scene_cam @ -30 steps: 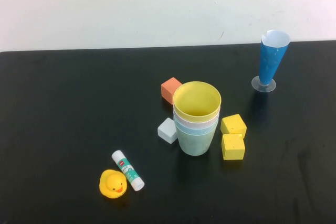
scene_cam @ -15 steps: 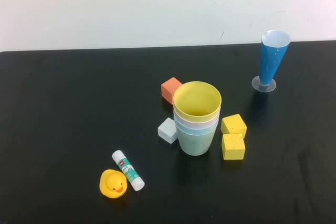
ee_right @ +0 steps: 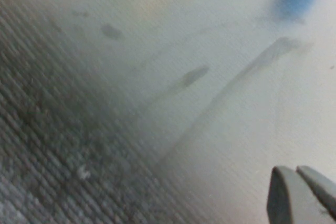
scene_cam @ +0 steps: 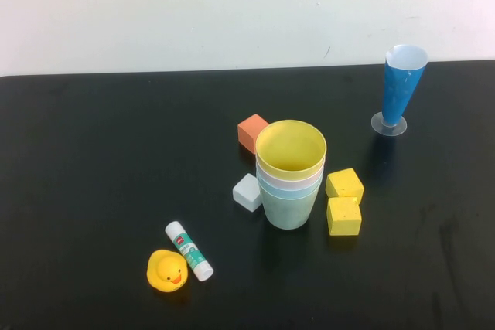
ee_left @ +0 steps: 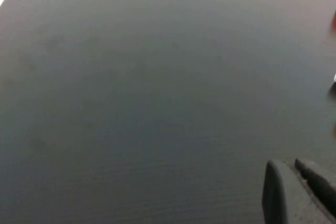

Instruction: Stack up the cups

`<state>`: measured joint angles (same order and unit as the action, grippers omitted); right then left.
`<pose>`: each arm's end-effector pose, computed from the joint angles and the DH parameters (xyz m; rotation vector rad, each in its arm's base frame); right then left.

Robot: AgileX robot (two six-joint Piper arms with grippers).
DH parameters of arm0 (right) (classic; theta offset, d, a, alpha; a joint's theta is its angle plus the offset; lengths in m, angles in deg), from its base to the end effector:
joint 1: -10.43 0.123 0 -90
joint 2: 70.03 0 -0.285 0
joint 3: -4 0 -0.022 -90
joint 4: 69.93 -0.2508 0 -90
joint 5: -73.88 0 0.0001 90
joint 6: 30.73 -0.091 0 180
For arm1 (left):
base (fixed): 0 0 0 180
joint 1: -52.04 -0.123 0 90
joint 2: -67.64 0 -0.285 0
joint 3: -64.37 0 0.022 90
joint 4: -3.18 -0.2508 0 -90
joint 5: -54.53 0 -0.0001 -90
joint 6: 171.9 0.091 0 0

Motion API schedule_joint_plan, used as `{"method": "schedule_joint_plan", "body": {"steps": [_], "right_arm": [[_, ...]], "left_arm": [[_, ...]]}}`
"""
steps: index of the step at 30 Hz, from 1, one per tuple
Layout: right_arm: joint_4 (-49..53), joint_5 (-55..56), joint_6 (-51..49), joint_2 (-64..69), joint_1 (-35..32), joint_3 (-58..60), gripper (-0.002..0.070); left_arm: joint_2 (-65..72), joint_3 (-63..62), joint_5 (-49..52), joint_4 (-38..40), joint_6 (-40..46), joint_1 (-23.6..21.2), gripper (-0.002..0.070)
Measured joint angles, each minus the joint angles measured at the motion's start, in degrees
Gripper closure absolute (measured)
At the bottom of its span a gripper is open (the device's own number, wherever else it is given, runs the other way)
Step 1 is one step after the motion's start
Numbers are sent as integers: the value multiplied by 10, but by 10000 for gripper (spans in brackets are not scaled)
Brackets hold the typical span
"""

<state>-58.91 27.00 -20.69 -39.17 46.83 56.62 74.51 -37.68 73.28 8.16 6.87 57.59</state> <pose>0.0648 0.0320 0.2617 -0.9589 2.0441 0.0163 0.0528 -0.0077 0.1803 0.0136 1.8095 -0.1680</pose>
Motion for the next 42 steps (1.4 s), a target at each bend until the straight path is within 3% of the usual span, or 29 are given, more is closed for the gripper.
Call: {"method": "schedule_joint_plan", "body": {"steps": [7, 14, 18, 42], "right_arm": [[-13, 30, 0, -86, -132, 11, 678], [-25, 222, 0, -197, -316, 149, 678], [-26, 319, -1, -235, -386, 245, 678], [-45, 279, 12, -238, -407, 261, 678]], "left_arm": [[0, 0, 0, -2, 1, 0, 676], [0, 0, 0, -2, 1, 0, 676], [0, 0, 0, -2, 2, 0, 676], [0, 0, 0, -2, 4, 0, 676]]}}
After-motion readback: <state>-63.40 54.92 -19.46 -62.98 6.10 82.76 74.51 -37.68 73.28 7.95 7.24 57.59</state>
